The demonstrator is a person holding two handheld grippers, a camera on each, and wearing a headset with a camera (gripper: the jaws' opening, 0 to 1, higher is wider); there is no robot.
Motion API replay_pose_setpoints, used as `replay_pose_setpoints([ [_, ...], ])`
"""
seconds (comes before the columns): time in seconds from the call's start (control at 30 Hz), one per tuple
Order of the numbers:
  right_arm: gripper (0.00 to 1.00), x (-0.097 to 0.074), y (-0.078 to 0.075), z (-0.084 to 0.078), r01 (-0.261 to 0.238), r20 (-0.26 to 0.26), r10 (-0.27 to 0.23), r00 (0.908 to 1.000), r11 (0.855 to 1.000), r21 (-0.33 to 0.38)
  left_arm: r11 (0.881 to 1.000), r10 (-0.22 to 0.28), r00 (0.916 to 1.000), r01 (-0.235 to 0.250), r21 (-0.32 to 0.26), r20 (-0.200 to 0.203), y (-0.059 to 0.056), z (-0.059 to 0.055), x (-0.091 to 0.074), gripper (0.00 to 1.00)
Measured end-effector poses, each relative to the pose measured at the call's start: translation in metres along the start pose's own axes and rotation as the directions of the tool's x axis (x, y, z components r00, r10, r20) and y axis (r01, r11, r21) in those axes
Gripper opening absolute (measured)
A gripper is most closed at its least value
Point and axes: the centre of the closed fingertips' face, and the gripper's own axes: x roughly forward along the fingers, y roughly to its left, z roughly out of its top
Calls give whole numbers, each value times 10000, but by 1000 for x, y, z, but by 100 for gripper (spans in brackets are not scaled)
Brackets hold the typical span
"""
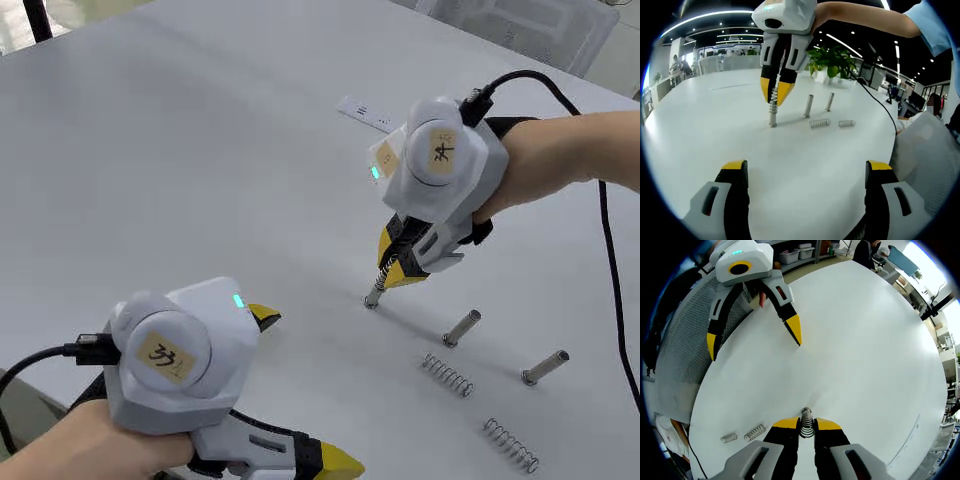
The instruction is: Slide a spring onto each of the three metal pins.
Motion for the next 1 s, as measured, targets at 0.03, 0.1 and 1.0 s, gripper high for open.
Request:
replay_pose_setpoints([
  [0.03,7,2,0,-1,-26,-28,26,10000,10000,-1,10000,5,10000,-5,-1,-17,0,-1,0,96],
  [0.1,7,5,1,-2,-32,-64,32,10000,10000,-36,10000,4,10000,-4,-31,-14,0,-1,0,96],
  [1.0,7,26,4,-5,-160,-17,160,9999,9998,86,9999,-4,10000,3,-162,-76,-1,-7,-3,96],
])
